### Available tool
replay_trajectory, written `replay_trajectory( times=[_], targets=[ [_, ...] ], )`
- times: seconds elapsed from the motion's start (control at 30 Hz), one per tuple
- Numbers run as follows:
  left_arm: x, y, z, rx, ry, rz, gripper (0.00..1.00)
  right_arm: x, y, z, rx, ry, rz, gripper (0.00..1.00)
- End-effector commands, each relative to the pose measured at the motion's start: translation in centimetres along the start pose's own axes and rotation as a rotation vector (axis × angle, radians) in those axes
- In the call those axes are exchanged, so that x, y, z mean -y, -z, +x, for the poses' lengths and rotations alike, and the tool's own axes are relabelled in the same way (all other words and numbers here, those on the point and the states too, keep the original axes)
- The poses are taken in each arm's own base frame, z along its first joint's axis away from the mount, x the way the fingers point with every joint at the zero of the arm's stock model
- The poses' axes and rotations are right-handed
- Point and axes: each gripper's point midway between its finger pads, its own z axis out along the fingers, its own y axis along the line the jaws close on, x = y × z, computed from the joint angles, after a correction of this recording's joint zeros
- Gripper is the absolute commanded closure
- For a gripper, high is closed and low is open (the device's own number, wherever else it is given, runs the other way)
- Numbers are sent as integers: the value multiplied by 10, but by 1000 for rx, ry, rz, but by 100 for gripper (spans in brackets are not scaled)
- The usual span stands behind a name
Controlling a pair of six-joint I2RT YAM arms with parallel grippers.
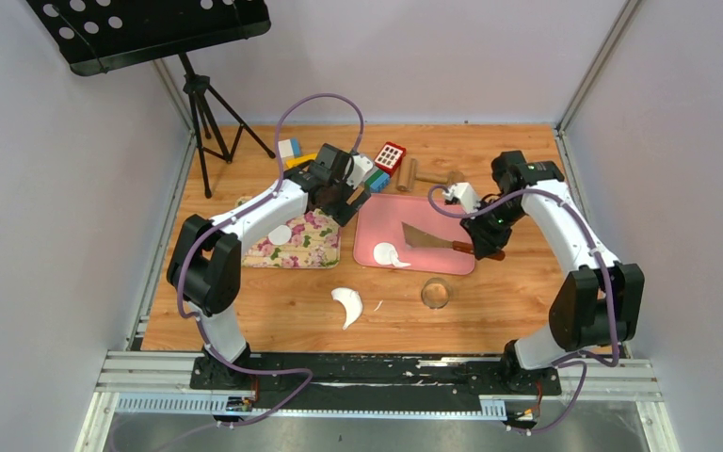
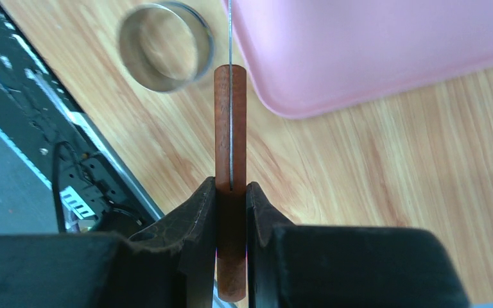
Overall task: Roll out the dumpling wrappers from the dough
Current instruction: Remove the dumpling wrapper from the work surface.
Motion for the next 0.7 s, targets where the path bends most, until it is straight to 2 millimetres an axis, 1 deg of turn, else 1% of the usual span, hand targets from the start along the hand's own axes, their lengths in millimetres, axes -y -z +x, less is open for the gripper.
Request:
replay_trajectory(
  times=[0.0,0.07,0.2,0.27,0.33,0.43,0.67],
  targets=[
    [-6,13,-19,72,8,-10,4,-37,7,-39,116,67,-79,100],
    [-6,14,-19,73,11,-10,4,-41,-1,-42,103,76,-84,100],
    [-6,15,-18,73,12,-10,4,-43,-17,-43,60,95,-65,100],
    [-6,15,-17,74,11,-10,4,-40,-23,-44,44,100,-40,100],
    [-5,15,-16,72,11,-8,4,-34,-28,-40,12,97,-2,100],
    [-3,13,-14,67,14,1,4,-29,-31,-34,-20,88,27,100],
    [7,3,-5,47,18,44,5,-22,-28,-26,-46,87,79,100]
  ],
)
